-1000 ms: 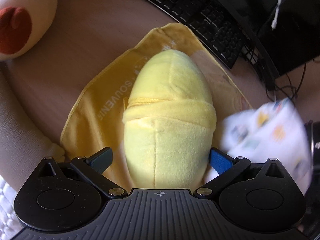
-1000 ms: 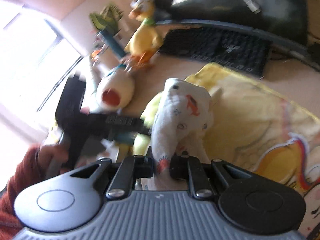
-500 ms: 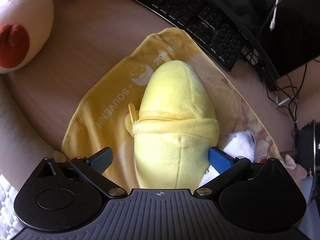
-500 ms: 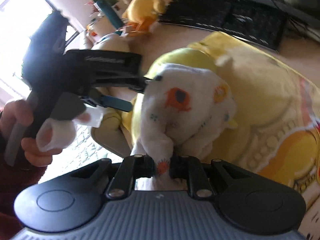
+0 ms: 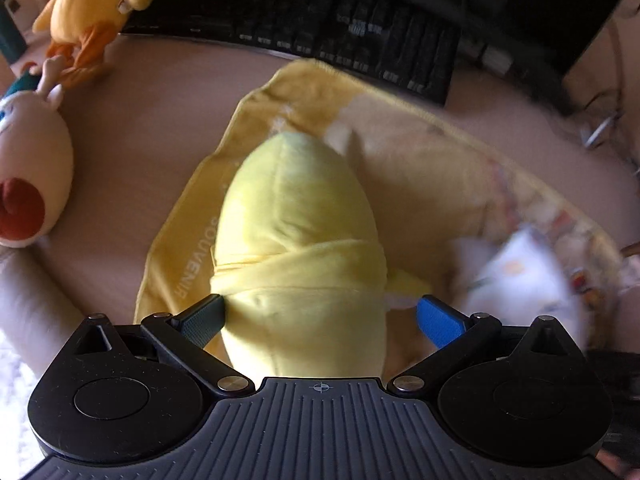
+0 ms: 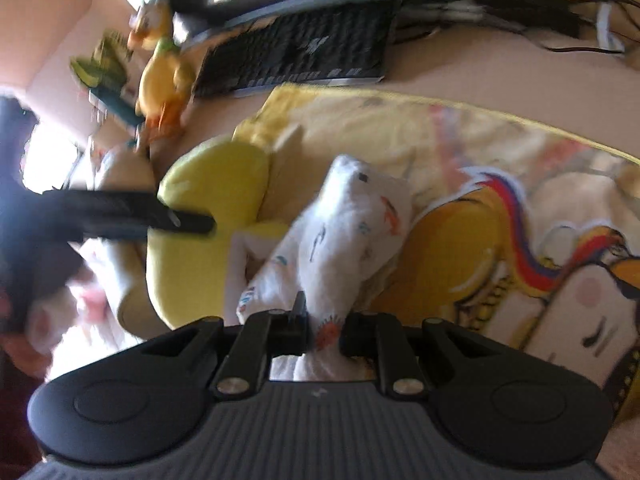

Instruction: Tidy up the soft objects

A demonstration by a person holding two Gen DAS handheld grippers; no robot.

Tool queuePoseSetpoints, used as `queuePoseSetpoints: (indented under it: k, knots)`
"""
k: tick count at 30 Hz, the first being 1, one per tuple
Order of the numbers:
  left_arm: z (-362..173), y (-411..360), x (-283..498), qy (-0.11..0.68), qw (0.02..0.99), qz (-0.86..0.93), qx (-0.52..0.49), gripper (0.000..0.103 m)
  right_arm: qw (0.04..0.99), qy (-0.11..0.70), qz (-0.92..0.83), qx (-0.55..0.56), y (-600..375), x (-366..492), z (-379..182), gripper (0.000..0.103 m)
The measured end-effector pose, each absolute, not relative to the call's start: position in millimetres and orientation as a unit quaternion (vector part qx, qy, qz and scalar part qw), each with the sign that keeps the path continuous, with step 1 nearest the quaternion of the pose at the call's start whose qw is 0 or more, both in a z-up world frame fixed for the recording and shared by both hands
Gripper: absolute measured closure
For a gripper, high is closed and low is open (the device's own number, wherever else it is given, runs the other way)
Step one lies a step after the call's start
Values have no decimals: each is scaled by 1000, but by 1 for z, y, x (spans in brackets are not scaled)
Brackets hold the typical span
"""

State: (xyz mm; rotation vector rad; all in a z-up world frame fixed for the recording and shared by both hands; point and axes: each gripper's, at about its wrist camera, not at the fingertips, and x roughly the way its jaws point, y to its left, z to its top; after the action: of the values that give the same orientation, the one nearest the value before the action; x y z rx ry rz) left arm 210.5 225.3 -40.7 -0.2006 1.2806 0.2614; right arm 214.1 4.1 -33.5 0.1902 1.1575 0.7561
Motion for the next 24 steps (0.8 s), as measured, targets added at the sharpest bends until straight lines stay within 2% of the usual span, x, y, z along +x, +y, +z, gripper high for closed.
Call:
queuePoseSetpoints:
  k: [4, 8, 14, 16, 19, 24]
  knots:
    - [-61, 205, 223, 615, 775, 150, -3, 0, 780, 511, 340, 126, -23, 218, -23, 88]
    - [-80, 224, 220, 628, 762, 159, -12, 0, 786, 503, 330, 140, -34, 223, -22, 88]
    - [-84, 279, 195, 621, 753, 131, -175, 2, 790, 504, 312, 155, -45, 224, -24, 88]
    - [-79, 284, 192, 611, 759, 117, -193, 10, 792, 502, 307, 159, -49, 224, -23, 88]
    - [-68, 282, 192, 600, 769, 106, -193, 15, 796, 501, 296, 170, -58, 226, -22, 88]
    - [-41, 260, 195, 581, 780, 23, -230, 15, 802, 493, 277, 191, -76, 226, -21, 88]
